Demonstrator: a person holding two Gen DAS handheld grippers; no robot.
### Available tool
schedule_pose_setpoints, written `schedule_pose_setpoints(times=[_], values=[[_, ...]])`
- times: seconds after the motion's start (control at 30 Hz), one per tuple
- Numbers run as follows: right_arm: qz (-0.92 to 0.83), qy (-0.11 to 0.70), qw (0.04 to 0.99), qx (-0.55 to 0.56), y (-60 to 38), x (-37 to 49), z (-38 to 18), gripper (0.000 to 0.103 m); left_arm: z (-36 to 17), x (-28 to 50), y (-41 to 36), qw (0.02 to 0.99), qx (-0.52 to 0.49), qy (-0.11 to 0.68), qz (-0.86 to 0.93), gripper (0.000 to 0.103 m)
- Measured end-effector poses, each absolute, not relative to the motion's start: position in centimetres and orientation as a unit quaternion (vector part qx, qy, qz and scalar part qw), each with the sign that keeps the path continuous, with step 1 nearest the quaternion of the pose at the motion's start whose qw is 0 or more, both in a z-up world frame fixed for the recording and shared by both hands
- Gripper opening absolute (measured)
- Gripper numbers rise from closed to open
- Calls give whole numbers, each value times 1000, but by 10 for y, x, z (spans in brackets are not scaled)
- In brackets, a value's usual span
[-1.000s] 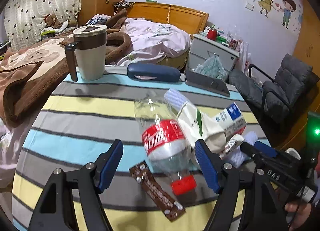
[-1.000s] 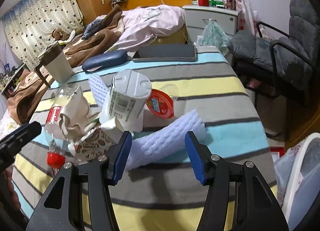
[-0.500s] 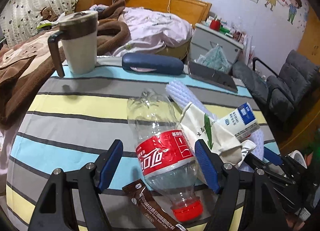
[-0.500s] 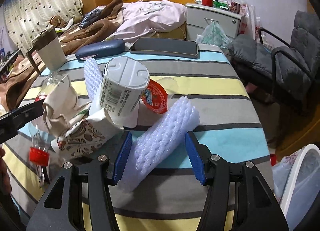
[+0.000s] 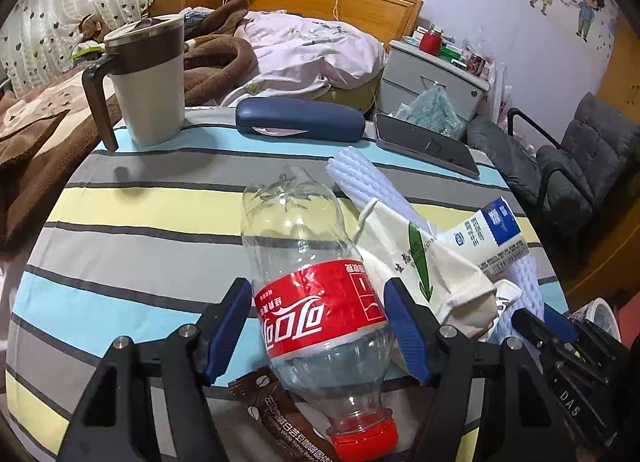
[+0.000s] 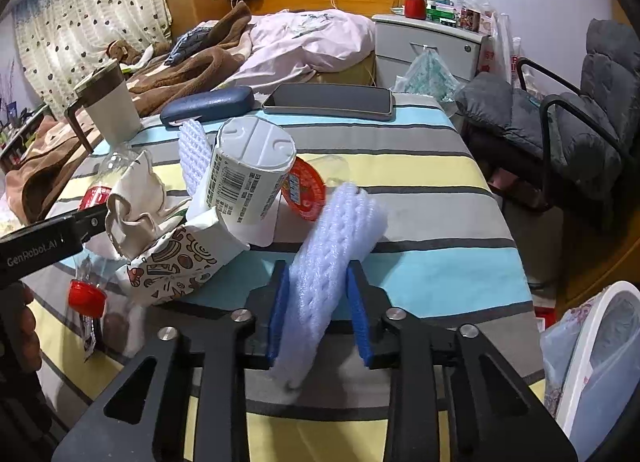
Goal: Collect trash
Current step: 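Grasp the lavender foam mesh sleeve with the right gripper while the left grasps the Coca-Cola bottle, then carry the foam sleeve and Coca-Cola bottle over the white trash bin with both grippers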
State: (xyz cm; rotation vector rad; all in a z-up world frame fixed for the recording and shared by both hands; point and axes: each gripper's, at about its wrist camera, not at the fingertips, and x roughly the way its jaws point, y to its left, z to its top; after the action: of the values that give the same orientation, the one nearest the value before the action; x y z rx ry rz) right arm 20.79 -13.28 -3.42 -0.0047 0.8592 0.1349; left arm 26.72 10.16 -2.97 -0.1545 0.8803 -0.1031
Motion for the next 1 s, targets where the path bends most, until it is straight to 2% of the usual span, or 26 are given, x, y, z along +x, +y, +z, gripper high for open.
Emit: schedule_pose_setpoints(times=[0.43, 1.0], values=[[84, 403, 911, 12, -142, 195, -33, 20, -14, 238, 99, 911, -71, 402, -51, 70], [99, 378, 920, 29, -157, 168, -20, 19, 1, 184, 80, 923, -53, 376, -66, 70]])
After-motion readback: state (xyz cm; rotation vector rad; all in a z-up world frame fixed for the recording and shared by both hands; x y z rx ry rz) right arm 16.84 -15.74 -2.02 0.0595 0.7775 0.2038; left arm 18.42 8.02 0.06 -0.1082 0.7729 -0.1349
